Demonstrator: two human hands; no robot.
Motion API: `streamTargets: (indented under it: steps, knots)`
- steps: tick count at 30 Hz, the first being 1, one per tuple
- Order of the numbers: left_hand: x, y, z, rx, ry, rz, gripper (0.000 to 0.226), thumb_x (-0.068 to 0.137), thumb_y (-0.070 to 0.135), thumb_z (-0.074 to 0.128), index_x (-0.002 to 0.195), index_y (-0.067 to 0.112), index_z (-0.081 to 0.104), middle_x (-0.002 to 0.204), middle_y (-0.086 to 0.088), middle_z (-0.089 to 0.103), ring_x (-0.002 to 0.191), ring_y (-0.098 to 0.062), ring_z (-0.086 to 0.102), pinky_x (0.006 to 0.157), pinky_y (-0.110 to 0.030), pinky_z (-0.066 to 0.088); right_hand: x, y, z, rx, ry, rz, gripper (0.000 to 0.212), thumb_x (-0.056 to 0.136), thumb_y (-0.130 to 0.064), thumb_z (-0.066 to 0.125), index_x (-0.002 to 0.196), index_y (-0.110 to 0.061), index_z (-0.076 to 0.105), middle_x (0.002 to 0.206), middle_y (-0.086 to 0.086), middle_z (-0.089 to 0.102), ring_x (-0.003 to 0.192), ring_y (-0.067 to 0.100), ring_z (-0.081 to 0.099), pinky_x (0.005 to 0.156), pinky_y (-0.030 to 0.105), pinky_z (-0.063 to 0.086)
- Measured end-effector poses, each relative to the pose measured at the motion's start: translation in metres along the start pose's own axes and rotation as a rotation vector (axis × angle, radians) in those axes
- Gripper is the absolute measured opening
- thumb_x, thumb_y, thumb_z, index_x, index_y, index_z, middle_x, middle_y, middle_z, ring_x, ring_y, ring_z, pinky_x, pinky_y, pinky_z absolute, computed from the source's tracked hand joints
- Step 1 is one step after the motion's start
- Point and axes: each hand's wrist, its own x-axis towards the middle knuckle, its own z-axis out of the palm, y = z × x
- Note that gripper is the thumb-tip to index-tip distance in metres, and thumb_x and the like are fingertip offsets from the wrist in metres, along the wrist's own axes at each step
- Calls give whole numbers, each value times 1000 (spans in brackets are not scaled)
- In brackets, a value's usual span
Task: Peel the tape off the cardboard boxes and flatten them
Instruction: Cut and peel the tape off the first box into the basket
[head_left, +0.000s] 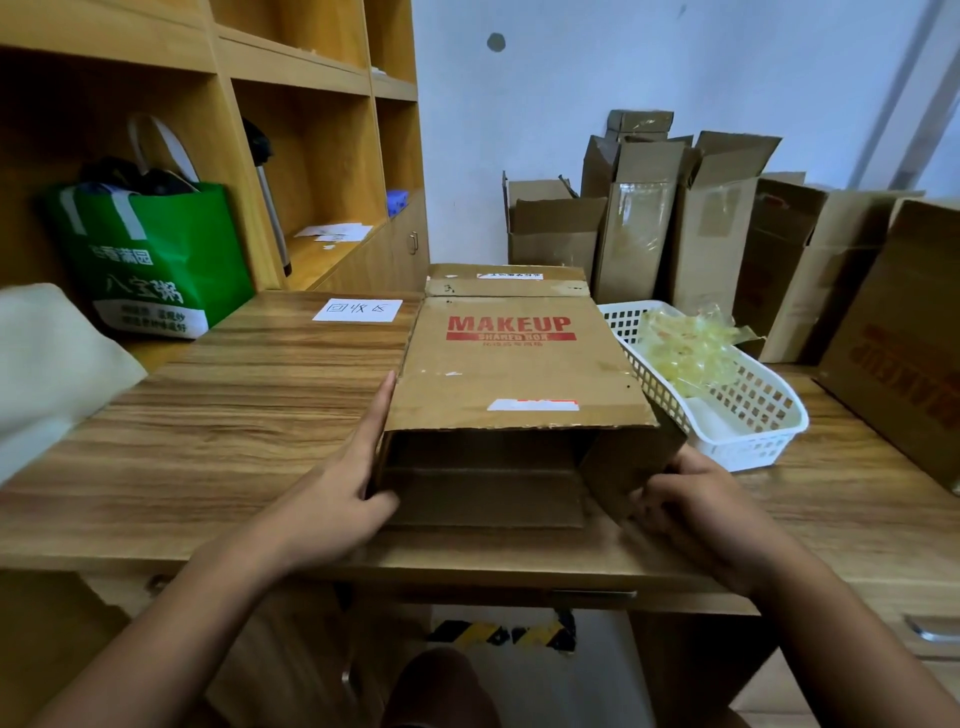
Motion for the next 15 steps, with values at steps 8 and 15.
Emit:
streamTargets:
  steps: [8,15]
  knots:
    - [-1,8,-19,-34,-157,55,110,77,25,65,141,74,-11,162,29,-11,150,-2,7,121,-31,20,-2,-12,-6,639,-264,-112,66,58,5,51,120,-7,69,124,20,68,116,38,66,102,54,48]
    - [2,5,-28,-38,-331,58,80,93,59,60,148,67,3,149,54,-7,134,31,-2,121,-22,13,-7,-35,1,450,-99,21,52,99,-55,44,113,-17,77,117,12,74,102,24,74,88,40,57]
